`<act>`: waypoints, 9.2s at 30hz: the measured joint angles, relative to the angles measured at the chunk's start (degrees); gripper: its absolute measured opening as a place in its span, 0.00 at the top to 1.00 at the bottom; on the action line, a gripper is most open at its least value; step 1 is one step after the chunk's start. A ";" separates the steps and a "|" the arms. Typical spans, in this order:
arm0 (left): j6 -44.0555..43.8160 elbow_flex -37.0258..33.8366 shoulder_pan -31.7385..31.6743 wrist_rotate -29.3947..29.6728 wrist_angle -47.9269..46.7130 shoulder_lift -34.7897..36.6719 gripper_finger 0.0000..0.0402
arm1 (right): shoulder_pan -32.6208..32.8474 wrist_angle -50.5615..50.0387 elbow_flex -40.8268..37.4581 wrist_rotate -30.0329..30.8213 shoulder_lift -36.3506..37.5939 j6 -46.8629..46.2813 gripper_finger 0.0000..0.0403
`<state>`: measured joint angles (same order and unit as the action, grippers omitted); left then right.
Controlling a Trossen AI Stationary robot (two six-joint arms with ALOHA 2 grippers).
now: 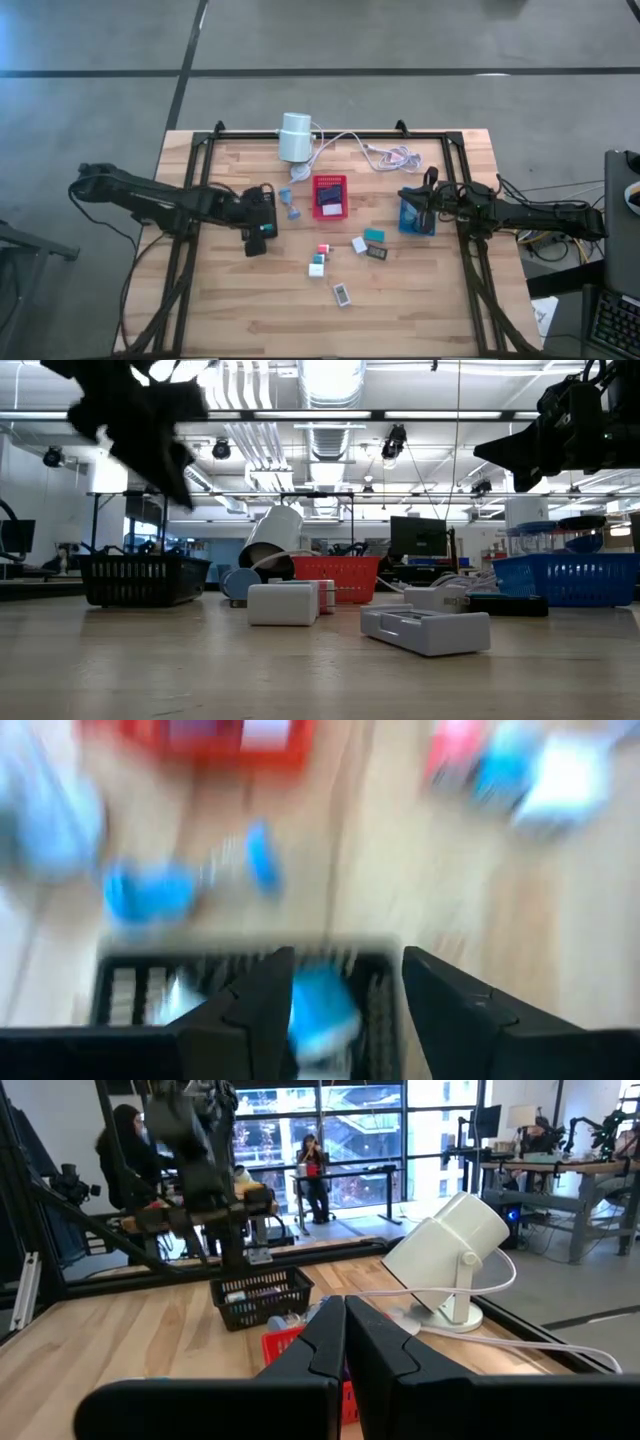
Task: Pick & Place Office items
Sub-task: Put the light blue hourglass into the blue basket
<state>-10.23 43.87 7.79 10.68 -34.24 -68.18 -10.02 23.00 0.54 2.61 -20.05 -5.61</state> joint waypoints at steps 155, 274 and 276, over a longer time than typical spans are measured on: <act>17.92 -41.52 -1.77 5.06 61.22 46.36 1.00 | 6.95 -45.37 97.26 8.32 -107.83 -10.23 0.21; -1.28 -25.15 -1.79 19.69 29.25 32.21 1.00 | 11.52 16.48 24.43 -11.36 -38.92 3.86 0.98; -2.47 -20.43 -1.83 20.27 22.83 26.21 1.00 | 11.54 17.04 21.78 -9.25 -36.72 4.15 0.98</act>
<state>-12.70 23.44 5.96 30.96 -11.41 -41.97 1.52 40.04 22.31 -6.63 -56.78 -1.46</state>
